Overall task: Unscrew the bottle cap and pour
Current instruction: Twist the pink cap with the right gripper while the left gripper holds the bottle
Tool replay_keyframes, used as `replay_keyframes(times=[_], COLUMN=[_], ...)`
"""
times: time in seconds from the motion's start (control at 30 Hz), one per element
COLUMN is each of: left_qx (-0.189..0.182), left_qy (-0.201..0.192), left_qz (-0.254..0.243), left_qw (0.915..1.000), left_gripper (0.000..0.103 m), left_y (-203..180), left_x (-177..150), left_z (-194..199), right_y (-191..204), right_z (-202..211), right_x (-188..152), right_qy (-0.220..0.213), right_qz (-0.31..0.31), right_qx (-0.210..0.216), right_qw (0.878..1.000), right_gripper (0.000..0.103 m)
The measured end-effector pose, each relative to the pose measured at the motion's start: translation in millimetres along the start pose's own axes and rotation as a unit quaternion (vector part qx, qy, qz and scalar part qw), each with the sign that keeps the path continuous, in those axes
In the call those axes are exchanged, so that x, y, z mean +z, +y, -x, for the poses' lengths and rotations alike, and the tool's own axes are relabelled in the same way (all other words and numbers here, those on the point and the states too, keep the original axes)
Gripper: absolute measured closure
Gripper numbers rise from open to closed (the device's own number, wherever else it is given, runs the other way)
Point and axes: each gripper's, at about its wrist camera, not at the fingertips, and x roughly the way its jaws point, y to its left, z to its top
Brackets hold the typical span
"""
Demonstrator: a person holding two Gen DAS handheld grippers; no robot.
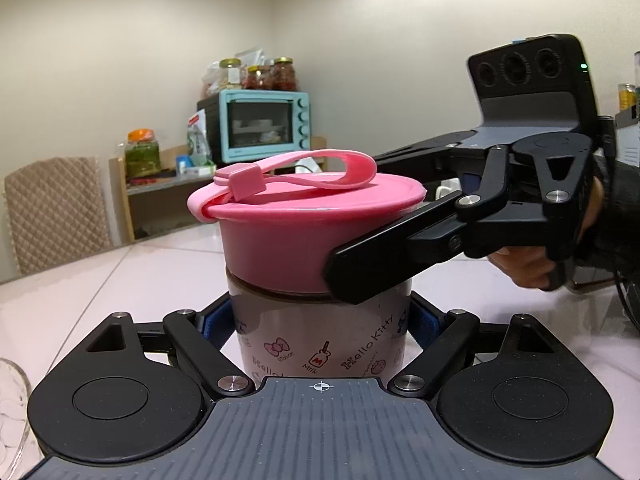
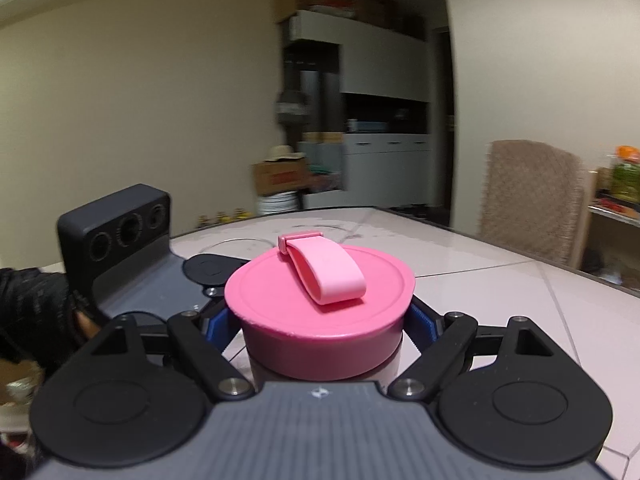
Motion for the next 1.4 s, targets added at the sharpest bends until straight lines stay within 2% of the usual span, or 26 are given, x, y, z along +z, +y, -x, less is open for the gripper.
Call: replay_keyframes(times=[0.13, 0.2, 0.3, 0.47, 0.8, 0.93, 1.07, 1.17, 1.3, 1.4], left_qx=[-0.002, -0.002, -0.001, 0.0, 0.0, -0.001, 0.0, 0.0, 0.0, 0.0], left_qy=[-0.001, 0.0, -0.001, -0.001, -0.001, 0.0, 0.0, -0.001, -0.001, -0.002], left_qz=[0.0, 0.0, -0.001, 0.0, 0.002, 0.003, 0.004, 0.004, 0.003, 0.003], left_qw=[1.0, 1.0, 1.0, 1.0, 1.0, 1.0, 1.0, 1.0, 1.0, 1.0], left_gripper=[0.014, 0.014, 0.014, 0.014, 0.014, 0.014, 0.014, 0.014, 0.014, 0.014], left_y=[1, 2, -1, -1, -1, 0, -1, -2, -3, -4], left_x=[-1, -1, -9, -9, -10, -5, -5, -5, -5, -5], left_z=[0, -1, 5, 5, 6, 6, 7, 8, 9, 10], right_y=[1, 13, 31, 53, 72, 70, 68, 68, 65, 66], right_z=[0, 0, -1, -4, -7, -14, -23, -27, -32, -29], right_x=[6, 10, 15, 20, 6, -2, -7, -8, -8, -11], right_qy=[0.006, 0.007, 0.008, -0.001, -0.022, -0.023, -0.023, -0.024, -0.014, -0.016], right_qz=[0.0, -0.004, -0.01, -0.047, -0.122, -0.13, -0.141, -0.143, -0.136, -0.124], right_qx=[0.01, -0.018, -0.062, -0.145, -0.238, -0.27, -0.298, -0.312, -0.316, -0.304], right_qw=[1.0, 1.0, 0.998, 0.988, 0.963, 0.954, 0.944, 0.939, 0.939, 0.944], right_gripper=[0.018, 0.016, 0.008, 0.008, 0.008, 0.009, 0.009, 0.013, 0.017, 0.017])
